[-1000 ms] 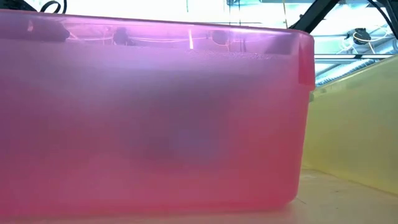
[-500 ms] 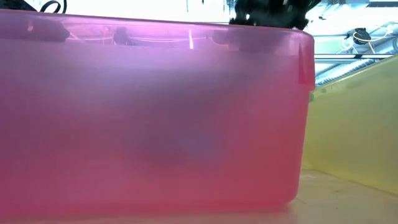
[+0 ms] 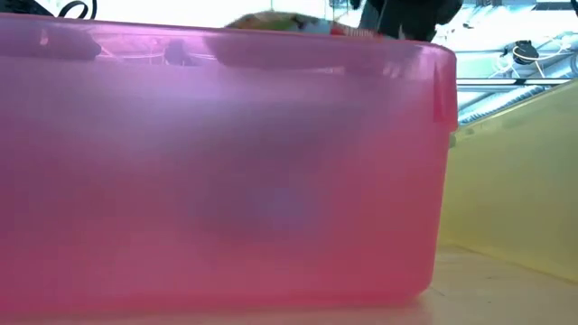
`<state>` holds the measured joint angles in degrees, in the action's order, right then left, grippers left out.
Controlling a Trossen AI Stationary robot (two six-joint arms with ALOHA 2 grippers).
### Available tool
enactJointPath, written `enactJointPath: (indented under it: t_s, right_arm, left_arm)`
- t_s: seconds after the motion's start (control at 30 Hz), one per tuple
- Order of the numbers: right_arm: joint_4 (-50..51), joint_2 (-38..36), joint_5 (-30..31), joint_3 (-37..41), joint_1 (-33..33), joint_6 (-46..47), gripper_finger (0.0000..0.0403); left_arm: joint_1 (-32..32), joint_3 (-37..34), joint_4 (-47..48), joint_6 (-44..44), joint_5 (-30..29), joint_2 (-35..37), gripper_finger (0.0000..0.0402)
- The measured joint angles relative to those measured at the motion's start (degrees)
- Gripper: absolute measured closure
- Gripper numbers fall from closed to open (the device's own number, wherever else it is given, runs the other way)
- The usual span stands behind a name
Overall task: Pick and place Granola Bars by type
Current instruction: Put the green granola bar into the pink bin
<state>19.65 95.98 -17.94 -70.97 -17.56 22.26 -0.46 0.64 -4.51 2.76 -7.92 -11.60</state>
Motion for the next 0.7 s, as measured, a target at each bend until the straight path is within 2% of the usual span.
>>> enactJointPath:
  t_s: [0.37, 0.7]
  right_arm:
    - [0.3, 13.45, -7.18, -12.54, -2.92, 4.04, 0.0403]
    - [-4.6, 17.29, -7.86, -13.74, -2.7, 6.59, 0.0393]
  left_arm:
    - [-0.01, 0.0, 0.02, -0.01, 0.0, -0.01, 0.0371]
    - [-0.01, 0.0, 0.0, -0.01, 0.0, -0.01, 0.0371]
